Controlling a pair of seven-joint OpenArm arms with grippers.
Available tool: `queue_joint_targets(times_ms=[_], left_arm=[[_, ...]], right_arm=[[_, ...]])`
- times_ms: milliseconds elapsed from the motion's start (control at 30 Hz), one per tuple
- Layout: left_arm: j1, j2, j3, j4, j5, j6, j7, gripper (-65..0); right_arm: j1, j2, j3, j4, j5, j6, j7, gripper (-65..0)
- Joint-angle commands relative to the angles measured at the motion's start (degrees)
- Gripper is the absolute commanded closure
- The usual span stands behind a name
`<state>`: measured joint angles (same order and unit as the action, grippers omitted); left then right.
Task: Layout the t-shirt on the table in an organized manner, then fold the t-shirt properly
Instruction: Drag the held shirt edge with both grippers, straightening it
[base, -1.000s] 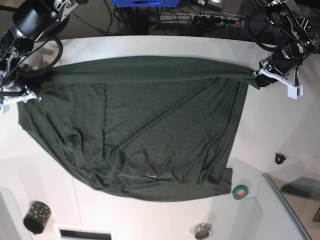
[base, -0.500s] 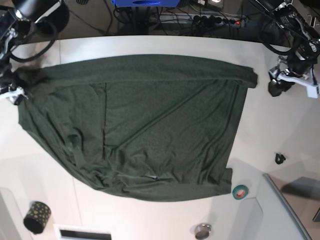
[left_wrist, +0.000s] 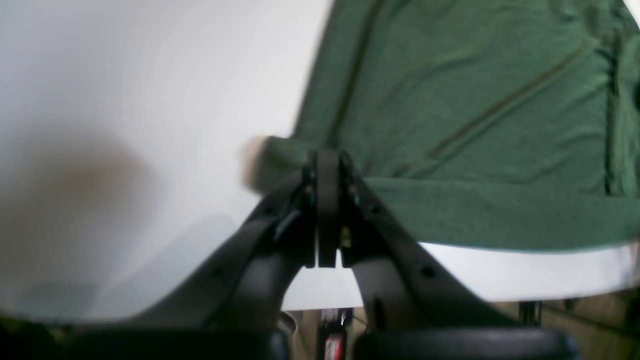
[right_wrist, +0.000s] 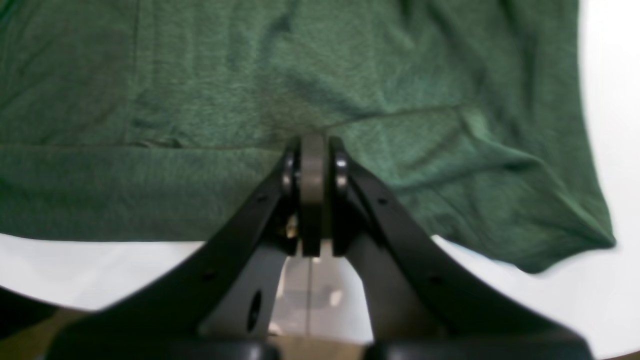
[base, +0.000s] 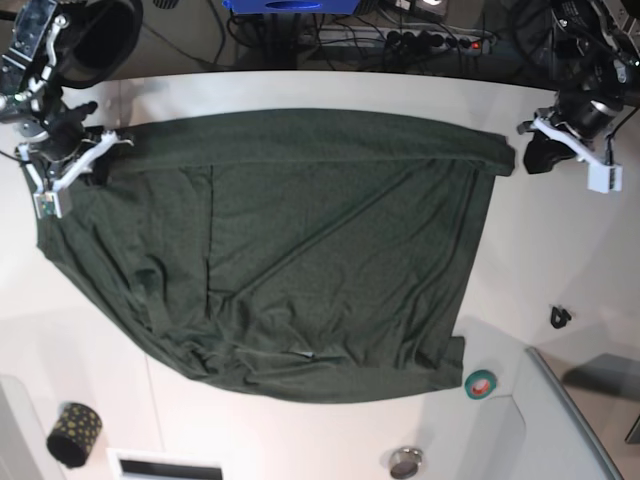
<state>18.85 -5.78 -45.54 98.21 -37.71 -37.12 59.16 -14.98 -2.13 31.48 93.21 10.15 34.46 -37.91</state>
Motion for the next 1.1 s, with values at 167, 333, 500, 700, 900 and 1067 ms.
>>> queue_joint_targets(times_ms=[167,333,500,700,900,1067], left_arm=[[-0.2,-1.8,11.6,0.5,10.1,-1.5,-6.6,0.0],[0.6,-1.7,14.1,-0.3,13.3,-1.5,-9.9,0.0],[0.9,-2.1,13.8,-0.3,13.4,-2.8,-10.0,0.0],[1.1,-2.2,13.8,-0.4,13.7,-2.9,-10.0,0.0],[1.1,-2.3,13.8,-0.4,13.7,-2.9,-10.0,0.0],[2.7,-3.3,13.9,0.1,13.7,-2.9,-10.1,0.0]], right_arm=[[3.0,2.2,0.3,-6.1,0.4,-1.6,0.8,-2.4],[4.7,4.8,0.3,-10.7,0.4,-3.7,3.9,-2.4],[6.7,7.4,-0.1,-17.0,0.5,-7.0,7.8,-2.4],[8.0,7.8,0.5,-20.1,0.5,-7.1,10.9,-2.3],[6.6,7.0,0.6,-16.9,0.6,-9.3,16.3,-2.3],[0.1,2.5,5.3,-3.5,0.6,-13.1,20.5,-2.3]])
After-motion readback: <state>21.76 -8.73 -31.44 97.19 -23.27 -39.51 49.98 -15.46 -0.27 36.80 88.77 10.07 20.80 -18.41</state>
